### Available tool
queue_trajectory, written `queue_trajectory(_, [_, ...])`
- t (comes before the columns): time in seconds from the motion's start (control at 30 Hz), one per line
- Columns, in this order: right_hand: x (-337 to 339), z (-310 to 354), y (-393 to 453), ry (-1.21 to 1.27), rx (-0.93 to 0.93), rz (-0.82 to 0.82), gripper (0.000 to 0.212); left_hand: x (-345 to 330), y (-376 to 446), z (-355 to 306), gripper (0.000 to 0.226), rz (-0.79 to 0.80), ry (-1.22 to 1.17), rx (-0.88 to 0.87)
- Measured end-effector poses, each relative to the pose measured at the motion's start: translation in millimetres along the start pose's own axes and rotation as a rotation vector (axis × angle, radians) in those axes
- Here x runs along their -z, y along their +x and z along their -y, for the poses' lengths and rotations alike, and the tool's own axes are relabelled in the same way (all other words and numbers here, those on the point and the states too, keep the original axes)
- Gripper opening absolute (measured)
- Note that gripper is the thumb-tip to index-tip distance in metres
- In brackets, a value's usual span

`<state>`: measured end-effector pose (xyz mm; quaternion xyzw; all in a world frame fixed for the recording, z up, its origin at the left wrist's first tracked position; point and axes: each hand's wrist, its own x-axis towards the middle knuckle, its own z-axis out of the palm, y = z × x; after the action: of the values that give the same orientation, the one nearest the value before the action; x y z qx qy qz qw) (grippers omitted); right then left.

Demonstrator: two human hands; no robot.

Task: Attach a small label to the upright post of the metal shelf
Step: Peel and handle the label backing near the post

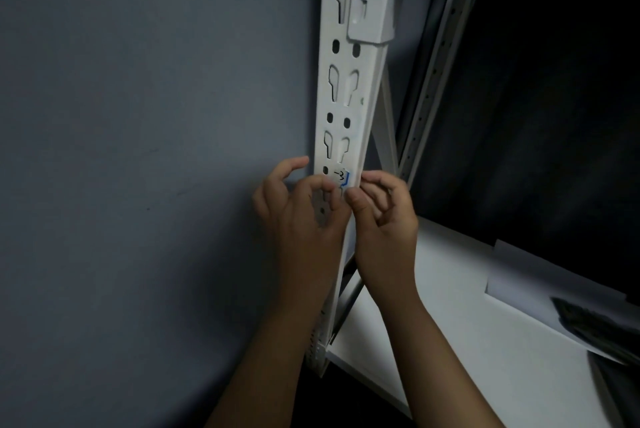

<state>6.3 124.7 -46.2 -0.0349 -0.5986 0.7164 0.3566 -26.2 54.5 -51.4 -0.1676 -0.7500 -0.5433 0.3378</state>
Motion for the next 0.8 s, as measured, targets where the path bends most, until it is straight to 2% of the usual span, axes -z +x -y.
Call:
queue_trajectory(0.37, [1.8,8.3,-3.1,-0.009,-0.039,0.022,0.017,14.0,6.6,-12.0,0.018,-0.024,-0.007,-0.052])
queue_trajectory(0.43, [3.4,7.7,-5.9,-0.089,-0.036,0.019,0.019,16.4,6.3,-12.2,0.022,0.013,-0.020,-0.057])
queue_trajectory(0.53, [7.6,11.5,-9.5,-0.298,0.031,-0.071,0.025,19.7,6.4,-14.0,0.021,0.087,-0.076,-0.005])
queue_trajectory(0.67, [8.9,32.5,-9.1,-0.167,-0.012,-0.027,0.012,25.0,10.1,-20.1,0.003,0.153,-0.111,0.082])
queue_trajectory(0.8, [10.9,38.8,-9.6,-0.164,-0.083,0.038,0.011,28.6,9.1,-27.0,0.011,0.178,-0.116,0.088])
